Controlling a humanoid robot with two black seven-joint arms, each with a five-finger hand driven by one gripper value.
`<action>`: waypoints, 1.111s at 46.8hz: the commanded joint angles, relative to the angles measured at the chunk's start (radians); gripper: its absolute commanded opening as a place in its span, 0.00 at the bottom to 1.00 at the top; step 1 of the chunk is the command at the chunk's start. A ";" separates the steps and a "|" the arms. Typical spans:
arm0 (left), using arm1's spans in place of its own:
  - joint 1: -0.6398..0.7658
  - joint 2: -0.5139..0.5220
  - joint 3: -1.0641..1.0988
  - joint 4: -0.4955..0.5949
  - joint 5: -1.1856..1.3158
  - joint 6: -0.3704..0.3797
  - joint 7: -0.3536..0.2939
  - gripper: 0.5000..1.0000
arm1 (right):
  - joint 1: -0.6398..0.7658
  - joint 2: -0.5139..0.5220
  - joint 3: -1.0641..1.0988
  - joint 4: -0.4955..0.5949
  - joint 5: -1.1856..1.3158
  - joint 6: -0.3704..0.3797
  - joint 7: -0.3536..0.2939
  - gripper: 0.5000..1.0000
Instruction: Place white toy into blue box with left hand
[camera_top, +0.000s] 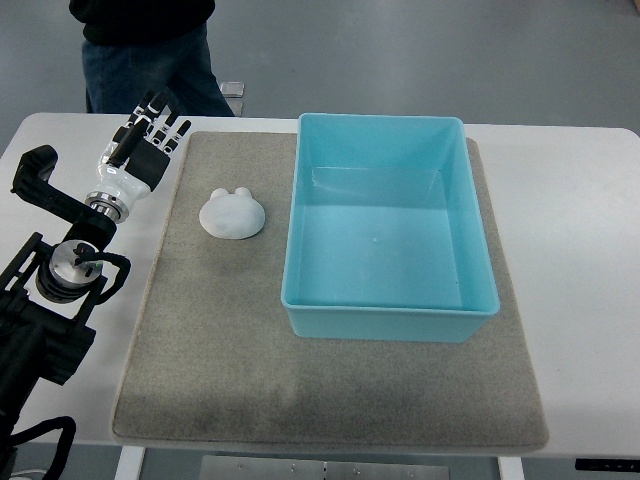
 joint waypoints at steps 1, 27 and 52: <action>0.000 0.001 0.000 0.000 0.000 -0.001 0.000 0.99 | 0.000 0.000 0.000 0.000 0.000 0.000 0.000 0.87; -0.011 0.006 -0.001 0.014 0.000 0.001 0.000 0.99 | 0.000 0.000 0.000 0.000 0.000 0.000 0.000 0.87; -0.008 -0.007 -0.005 0.012 0.000 0.001 -0.002 0.99 | 0.000 0.000 0.000 0.000 0.000 0.000 0.000 0.88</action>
